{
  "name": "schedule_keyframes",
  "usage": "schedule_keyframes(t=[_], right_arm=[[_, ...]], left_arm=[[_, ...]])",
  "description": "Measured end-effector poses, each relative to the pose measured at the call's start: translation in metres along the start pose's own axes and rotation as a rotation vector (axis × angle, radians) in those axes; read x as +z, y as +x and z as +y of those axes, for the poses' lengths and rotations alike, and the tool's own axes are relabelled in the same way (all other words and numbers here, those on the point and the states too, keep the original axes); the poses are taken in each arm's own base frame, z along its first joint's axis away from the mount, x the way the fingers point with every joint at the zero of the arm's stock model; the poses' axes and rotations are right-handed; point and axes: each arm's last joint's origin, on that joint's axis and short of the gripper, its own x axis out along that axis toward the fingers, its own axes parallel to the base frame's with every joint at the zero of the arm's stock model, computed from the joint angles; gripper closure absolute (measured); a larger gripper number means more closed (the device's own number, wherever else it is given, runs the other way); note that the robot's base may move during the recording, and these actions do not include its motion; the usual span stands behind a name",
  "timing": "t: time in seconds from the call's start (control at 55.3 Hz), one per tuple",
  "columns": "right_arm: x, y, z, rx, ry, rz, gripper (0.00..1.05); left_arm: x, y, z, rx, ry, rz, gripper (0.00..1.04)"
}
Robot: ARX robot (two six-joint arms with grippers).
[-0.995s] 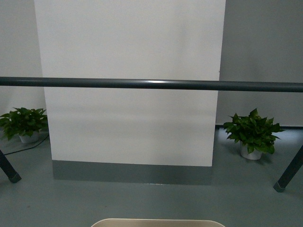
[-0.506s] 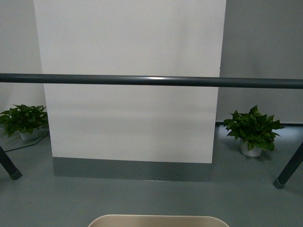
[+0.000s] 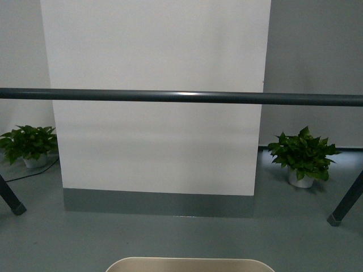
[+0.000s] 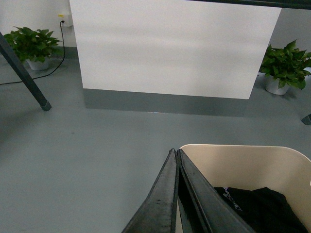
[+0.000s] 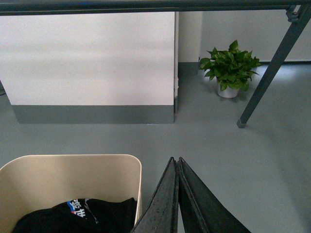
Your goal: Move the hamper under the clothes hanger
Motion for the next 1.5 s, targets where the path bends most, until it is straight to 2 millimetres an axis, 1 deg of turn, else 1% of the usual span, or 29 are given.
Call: schedule_keyframes(t=[0.145,0.235,0.307,0.723,0.76,0.778,0.85,0.922,1.067,1.139,1.23,1.266,1.284,1.32,1.338,1.393,1.501], right_arm=[[0.000,-0.003,0.000,0.000,0.000,0.000,1.03],[-0.005,-0.009,0.000,0.002,0.000,0.036,1.03],[-0.003,-0.013,0.000,0.002,0.000,0.008,1.03],[-0.003,-0.013,0.000,0.003,-0.001,0.005,1.03],[-0.003,-0.013,0.000,0.003,-0.001,0.005,0.99],[-0.003,-0.013,0.000,0.003,-0.001,0.005,0.92],[-0.003,-0.013,0.000,0.003,-0.001,0.005,0.83],[-0.003,-0.013,0.000,0.003,-0.001,0.005,0.67],[-0.003,-0.013,0.000,0.003,-0.001,0.005,0.46],[-0.003,-0.013,0.000,0.003,-0.001,0.005,0.37],[-0.003,-0.013,0.000,0.003,-0.001,0.005,0.18],[-0.003,-0.013,0.000,0.003,-0.001,0.005,0.14],[-0.003,-0.013,0.000,0.003,-0.001,0.005,0.11],[-0.003,-0.013,0.000,0.003,0.000,0.005,0.06],[-0.003,-0.013,0.000,0.003,0.000,0.005,0.06],[-0.003,-0.013,0.000,0.003,0.000,0.005,0.07],[-0.003,-0.013,0.000,0.003,0.000,0.005,0.08]], left_arm=[[0.000,-0.003,0.000,0.000,0.000,0.001,1.01],[-0.005,-0.010,0.000,0.000,0.000,0.033,1.01],[-0.003,-0.013,0.000,0.000,0.000,0.008,1.01],[-0.003,-0.014,0.000,0.000,0.000,0.007,1.01],[-0.003,-0.014,0.000,0.000,0.000,0.007,0.97],[-0.003,-0.014,0.000,0.000,0.000,0.007,0.90],[-0.003,-0.014,0.000,0.000,0.000,0.007,0.81],[-0.003,-0.014,0.000,0.000,0.000,0.006,0.65],[-0.003,-0.014,0.000,0.000,0.000,0.007,0.44],[-0.003,-0.014,0.000,0.000,0.000,0.006,0.35],[-0.003,-0.014,0.000,0.000,0.000,0.006,0.15],[-0.003,-0.014,0.000,0.000,0.000,0.007,0.11],[-0.003,-0.014,0.000,0.000,0.000,0.007,0.08],[-0.003,-0.014,0.000,0.000,0.001,0.006,0.05],[-0.003,-0.014,0.000,0.000,0.002,0.006,0.05],[-0.003,-0.014,0.000,0.000,0.001,0.006,0.07],[-0.003,-0.014,0.000,0.000,0.001,0.006,0.07]])
